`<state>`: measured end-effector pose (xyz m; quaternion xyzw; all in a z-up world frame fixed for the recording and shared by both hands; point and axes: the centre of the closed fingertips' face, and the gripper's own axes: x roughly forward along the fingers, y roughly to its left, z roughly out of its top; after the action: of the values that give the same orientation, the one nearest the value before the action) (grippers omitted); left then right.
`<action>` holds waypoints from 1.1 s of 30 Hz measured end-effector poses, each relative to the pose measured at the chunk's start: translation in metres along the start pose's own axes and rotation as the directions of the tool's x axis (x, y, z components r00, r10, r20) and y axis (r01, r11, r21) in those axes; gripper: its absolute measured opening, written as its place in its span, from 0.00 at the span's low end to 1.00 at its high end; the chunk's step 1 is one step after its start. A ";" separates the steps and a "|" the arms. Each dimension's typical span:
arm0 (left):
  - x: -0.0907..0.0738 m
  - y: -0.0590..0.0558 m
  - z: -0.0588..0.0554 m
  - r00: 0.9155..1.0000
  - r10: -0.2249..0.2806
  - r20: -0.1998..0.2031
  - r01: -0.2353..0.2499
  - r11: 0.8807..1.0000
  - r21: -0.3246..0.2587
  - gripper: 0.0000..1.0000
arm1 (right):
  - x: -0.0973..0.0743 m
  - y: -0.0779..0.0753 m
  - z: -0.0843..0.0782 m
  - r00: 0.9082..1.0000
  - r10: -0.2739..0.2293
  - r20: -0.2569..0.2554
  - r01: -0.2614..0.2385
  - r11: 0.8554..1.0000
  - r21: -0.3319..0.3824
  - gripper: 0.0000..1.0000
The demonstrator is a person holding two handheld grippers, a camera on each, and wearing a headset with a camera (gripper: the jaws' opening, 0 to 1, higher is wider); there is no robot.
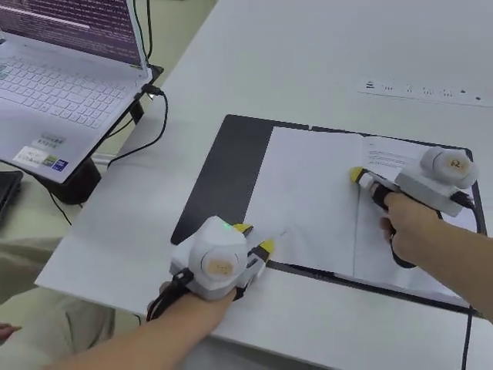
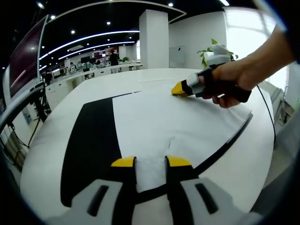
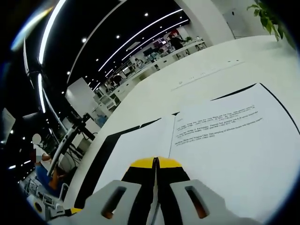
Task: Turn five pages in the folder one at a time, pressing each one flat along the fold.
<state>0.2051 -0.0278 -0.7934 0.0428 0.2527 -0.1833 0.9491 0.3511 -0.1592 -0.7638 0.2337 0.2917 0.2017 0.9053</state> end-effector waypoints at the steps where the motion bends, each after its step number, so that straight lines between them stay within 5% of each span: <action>1: 0.000 0.000 0.000 1.000 0.000 0.000 0.000 1.000 0.000 0.23 | 0.001 0.000 0.001 1.000 0.002 0.002 -0.002 1.000 -0.002 0.00; 13: 0.000 -0.001 0.000 1.000 0.003 0.012 -0.003 1.000 -0.011 0.23 | 0.029 -0.008 0.023 1.000 -0.004 0.018 0.004 1.000 0.006 0.00; 25: -0.002 -0.001 0.001 1.000 0.005 0.019 -0.005 1.000 -0.012 0.23 | 0.077 -0.036 0.052 1.000 -0.030 0.008 0.030 0.999 -0.038 0.00; 33: -0.002 -0.002 0.002 1.000 0.005 0.021 -0.005 1.000 -0.013 0.23 | 0.086 -0.044 0.057 0.999 -0.037 0.013 0.038 0.998 -0.051 0.00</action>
<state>0.2033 -0.0289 -0.7906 0.0354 0.2435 -0.1797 0.9524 0.4611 -0.1687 -0.7842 0.2061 0.2850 0.1906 0.9165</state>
